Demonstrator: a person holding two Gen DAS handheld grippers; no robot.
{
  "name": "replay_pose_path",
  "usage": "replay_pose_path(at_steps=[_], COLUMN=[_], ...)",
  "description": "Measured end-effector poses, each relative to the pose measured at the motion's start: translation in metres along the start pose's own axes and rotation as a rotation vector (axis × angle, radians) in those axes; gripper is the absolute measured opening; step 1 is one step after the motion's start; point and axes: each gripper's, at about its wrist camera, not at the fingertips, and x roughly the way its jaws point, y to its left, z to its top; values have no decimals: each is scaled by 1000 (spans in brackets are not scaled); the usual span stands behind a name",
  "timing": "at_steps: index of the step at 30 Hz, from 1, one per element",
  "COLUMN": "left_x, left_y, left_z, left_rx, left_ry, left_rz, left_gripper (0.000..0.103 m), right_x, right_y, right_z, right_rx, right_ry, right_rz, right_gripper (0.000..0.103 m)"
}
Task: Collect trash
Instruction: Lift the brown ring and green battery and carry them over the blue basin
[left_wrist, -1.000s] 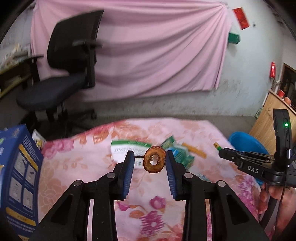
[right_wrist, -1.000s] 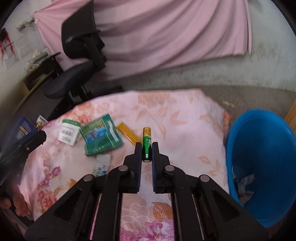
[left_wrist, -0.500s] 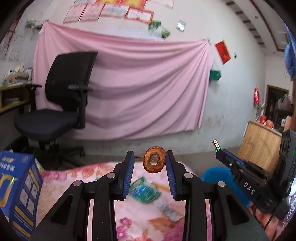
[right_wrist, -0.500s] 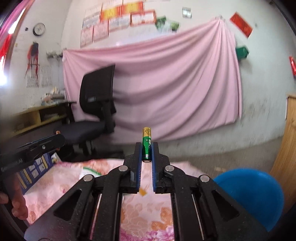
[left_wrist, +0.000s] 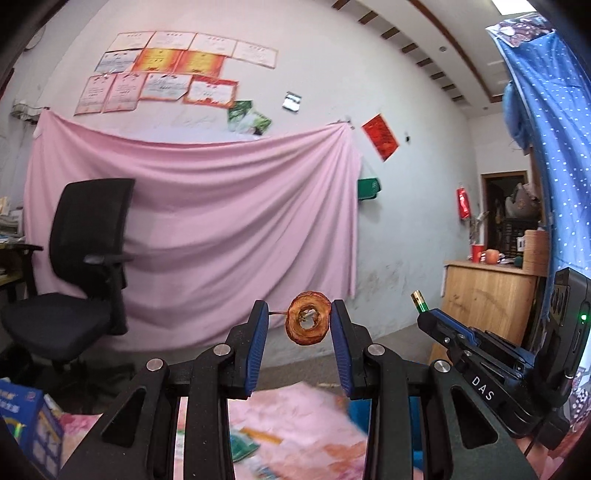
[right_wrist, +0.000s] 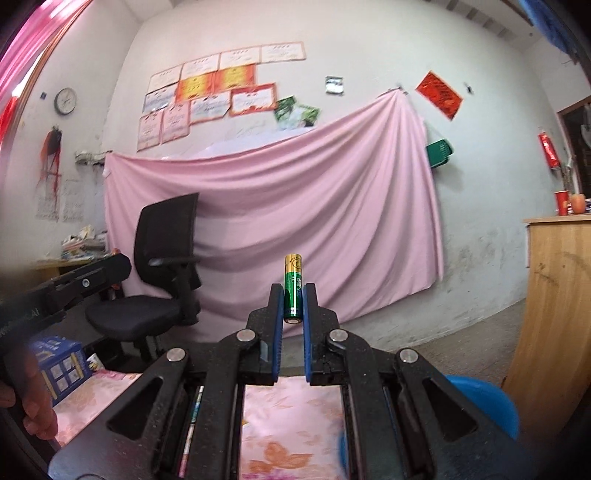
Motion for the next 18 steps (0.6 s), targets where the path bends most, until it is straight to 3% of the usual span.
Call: replay_pose_path(at_steps=[10,18], left_x=[53,109], left_y=[-75,-120], left_z=[-5,-24], left_rx=[68,36], left_ry=[33,182], left_rz=[-127,-211], left_gripper=[29,29], right_x=[-28,-17], right_y=[-73,-124], right_z=[10,-12], right_rx=[73,152], right_ry=[-24,145], right_rz=[-127,-201], right_gripper=[33,33])
